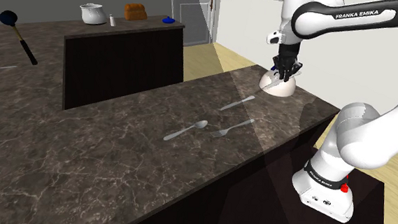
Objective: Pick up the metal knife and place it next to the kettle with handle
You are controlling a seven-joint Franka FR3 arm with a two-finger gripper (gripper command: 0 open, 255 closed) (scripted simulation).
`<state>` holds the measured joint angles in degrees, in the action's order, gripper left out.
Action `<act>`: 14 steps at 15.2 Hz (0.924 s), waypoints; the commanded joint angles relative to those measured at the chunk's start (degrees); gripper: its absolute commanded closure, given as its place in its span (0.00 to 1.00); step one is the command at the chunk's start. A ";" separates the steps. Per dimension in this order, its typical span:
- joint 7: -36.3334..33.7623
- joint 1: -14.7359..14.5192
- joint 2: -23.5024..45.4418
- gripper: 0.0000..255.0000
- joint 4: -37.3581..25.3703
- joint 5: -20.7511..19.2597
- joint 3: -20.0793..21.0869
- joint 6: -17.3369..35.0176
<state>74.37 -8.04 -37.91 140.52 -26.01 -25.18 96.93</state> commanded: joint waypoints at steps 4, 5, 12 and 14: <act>-0.73 0.23 0.53 1.00 3.38 -0.93 -1.13 3.92; -0.88 0.27 0.70 1.00 4.02 -1.12 -1.36 4.72; -1.92 0.48 2.39 1.00 8.15 -2.50 -3.11 10.49; -2.22 0.53 3.05 1.00 9.24 -2.91 -3.64 12.22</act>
<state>72.30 -7.50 -35.33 149.27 -28.72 -28.50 108.15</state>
